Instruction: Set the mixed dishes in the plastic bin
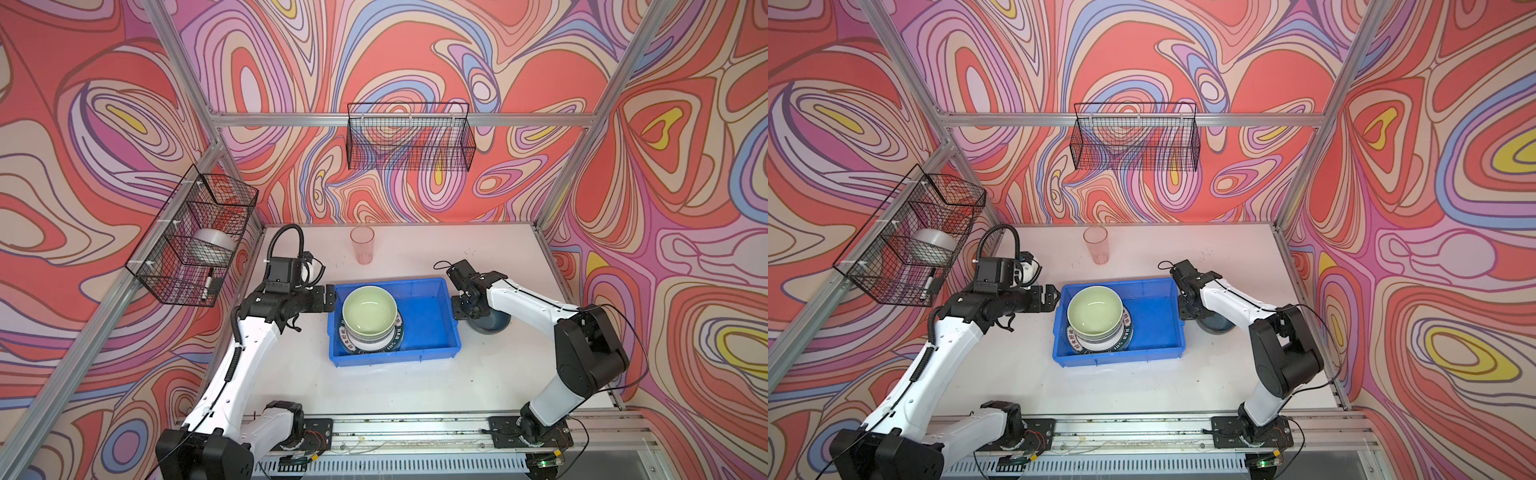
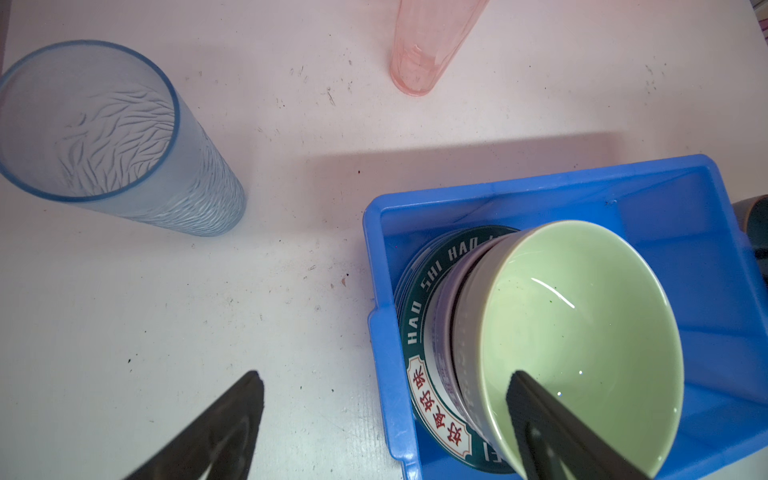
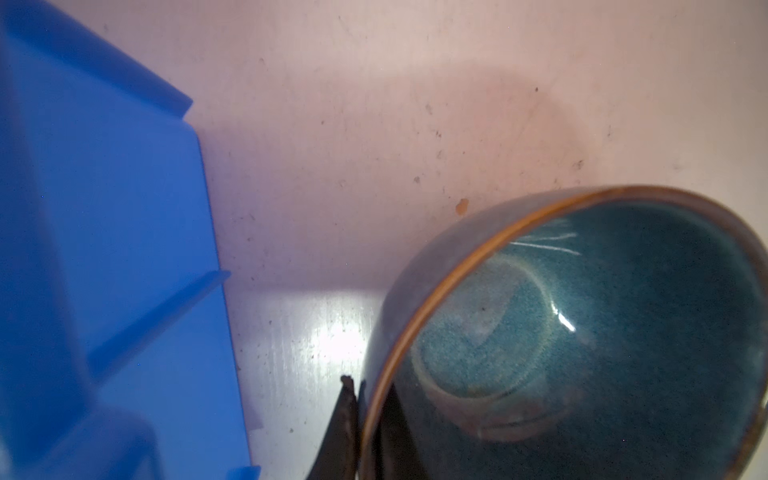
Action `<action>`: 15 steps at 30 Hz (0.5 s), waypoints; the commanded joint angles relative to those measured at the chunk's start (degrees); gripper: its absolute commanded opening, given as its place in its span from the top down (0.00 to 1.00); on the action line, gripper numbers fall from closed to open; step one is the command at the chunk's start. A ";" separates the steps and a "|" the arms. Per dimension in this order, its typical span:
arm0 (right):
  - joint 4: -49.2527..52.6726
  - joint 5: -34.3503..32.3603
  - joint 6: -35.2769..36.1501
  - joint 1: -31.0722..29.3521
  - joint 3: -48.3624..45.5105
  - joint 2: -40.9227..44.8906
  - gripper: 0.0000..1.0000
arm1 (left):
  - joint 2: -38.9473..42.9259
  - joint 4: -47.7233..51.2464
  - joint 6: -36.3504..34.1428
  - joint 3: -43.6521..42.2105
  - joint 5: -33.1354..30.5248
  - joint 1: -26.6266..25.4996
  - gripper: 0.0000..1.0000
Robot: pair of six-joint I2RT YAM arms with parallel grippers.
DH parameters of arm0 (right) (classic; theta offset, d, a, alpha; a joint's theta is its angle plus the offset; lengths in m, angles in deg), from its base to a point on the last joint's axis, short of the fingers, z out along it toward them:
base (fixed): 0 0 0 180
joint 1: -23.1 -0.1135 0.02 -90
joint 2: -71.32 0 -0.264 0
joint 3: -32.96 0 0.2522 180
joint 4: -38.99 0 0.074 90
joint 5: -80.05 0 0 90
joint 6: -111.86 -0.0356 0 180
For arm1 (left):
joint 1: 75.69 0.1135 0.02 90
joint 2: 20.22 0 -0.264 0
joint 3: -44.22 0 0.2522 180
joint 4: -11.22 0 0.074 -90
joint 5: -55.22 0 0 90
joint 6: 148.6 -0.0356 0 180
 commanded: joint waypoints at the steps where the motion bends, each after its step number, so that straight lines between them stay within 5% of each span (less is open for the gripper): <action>1: -0.72 2.76 0.58 0.41 1.99 0.03 0.86 | 0.76 1.06 -0.49 -0.54 -1.04 -0.27 0.05; 15: 5.76 3.78 0.66 1.09 4.39 5.32 0.67 | 0.69 1.13 -0.32 -0.62 -1.56 -0.27 0.04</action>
